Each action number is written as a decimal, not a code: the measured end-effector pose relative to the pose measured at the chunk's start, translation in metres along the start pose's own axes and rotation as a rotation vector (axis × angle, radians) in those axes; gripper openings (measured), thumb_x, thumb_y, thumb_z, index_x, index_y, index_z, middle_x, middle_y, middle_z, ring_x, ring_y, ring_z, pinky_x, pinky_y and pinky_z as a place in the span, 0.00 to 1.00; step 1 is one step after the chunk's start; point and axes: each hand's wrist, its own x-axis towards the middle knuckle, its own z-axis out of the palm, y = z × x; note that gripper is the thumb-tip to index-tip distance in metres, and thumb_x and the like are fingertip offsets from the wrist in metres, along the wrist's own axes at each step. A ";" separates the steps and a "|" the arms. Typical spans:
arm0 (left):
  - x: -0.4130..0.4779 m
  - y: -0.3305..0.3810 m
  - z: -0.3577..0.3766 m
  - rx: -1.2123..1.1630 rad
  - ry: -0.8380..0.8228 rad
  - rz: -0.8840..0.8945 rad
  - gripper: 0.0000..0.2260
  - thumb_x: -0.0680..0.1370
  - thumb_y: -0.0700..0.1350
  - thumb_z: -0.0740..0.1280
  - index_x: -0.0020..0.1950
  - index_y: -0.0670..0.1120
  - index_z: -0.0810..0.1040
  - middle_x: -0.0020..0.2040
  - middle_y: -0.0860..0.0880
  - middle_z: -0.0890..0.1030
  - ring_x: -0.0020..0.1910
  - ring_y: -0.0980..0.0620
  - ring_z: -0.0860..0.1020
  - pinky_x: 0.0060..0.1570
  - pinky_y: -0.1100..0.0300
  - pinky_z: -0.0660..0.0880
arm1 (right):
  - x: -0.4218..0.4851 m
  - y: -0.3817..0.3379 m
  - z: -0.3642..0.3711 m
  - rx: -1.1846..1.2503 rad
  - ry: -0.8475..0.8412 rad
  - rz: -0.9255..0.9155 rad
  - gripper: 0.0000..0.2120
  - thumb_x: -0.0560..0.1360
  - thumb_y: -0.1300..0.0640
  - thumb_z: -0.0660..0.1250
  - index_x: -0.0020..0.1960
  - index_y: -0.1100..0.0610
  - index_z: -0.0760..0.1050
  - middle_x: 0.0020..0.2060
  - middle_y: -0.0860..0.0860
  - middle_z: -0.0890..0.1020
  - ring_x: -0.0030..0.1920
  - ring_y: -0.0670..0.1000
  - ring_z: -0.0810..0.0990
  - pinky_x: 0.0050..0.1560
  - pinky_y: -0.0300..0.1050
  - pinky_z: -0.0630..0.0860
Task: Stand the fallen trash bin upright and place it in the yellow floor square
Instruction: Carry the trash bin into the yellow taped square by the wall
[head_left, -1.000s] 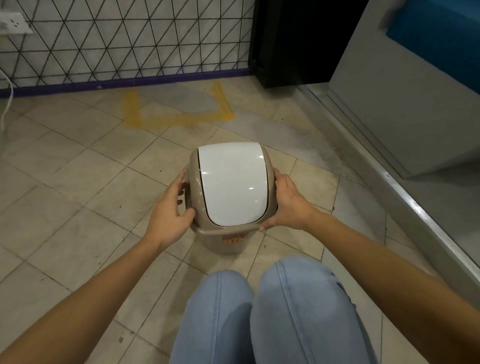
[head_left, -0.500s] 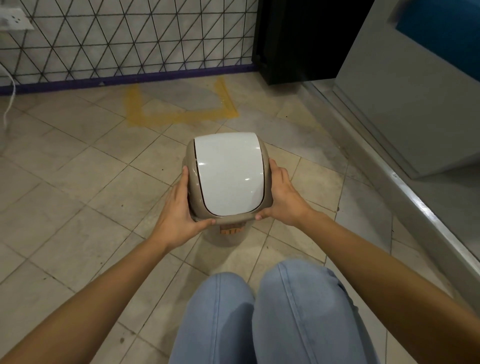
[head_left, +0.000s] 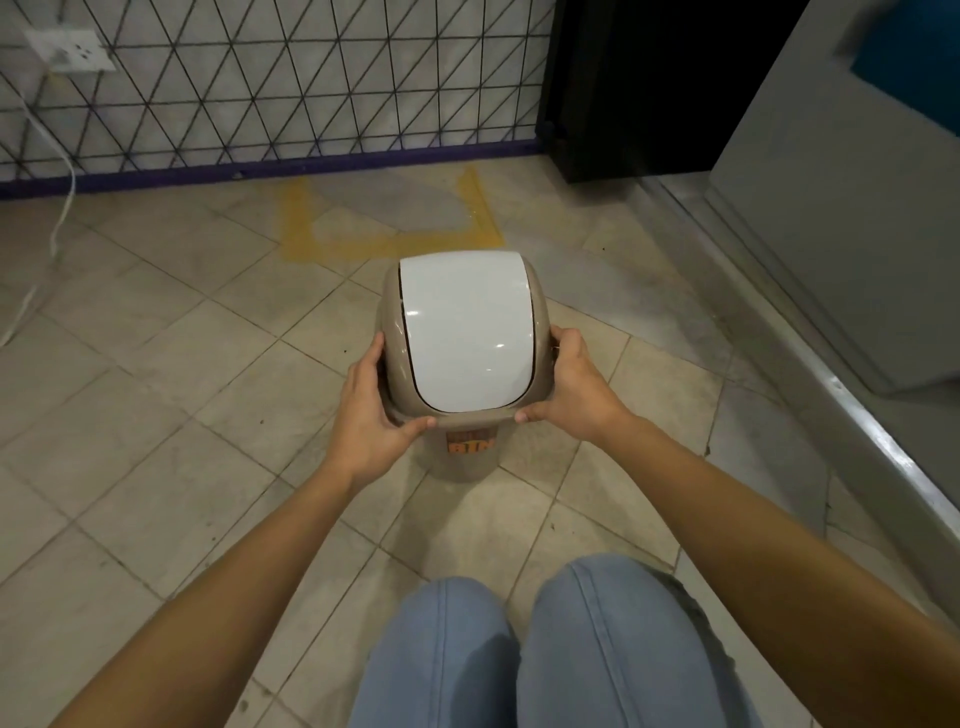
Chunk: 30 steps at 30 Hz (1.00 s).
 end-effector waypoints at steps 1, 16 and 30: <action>0.003 0.000 0.000 -0.037 -0.003 -0.005 0.50 0.63 0.44 0.79 0.76 0.46 0.51 0.73 0.46 0.60 0.73 0.49 0.60 0.70 0.45 0.62 | 0.003 0.000 0.000 -0.003 0.010 0.000 0.52 0.57 0.59 0.81 0.70 0.55 0.52 0.67 0.51 0.62 0.67 0.49 0.63 0.65 0.41 0.63; 0.057 0.001 0.010 -0.237 0.032 -0.027 0.47 0.65 0.32 0.75 0.75 0.45 0.51 0.74 0.50 0.58 0.69 0.63 0.60 0.67 0.67 0.62 | 0.063 0.002 -0.008 0.064 0.016 -0.017 0.47 0.57 0.58 0.81 0.67 0.54 0.55 0.67 0.50 0.64 0.66 0.49 0.64 0.64 0.42 0.66; 0.102 0.005 0.012 -0.343 0.040 -0.177 0.44 0.67 0.30 0.73 0.75 0.49 0.54 0.70 0.56 0.63 0.69 0.53 0.64 0.66 0.51 0.69 | 0.111 -0.003 -0.020 0.055 0.001 -0.038 0.47 0.58 0.59 0.80 0.67 0.56 0.56 0.66 0.52 0.65 0.67 0.51 0.66 0.66 0.46 0.68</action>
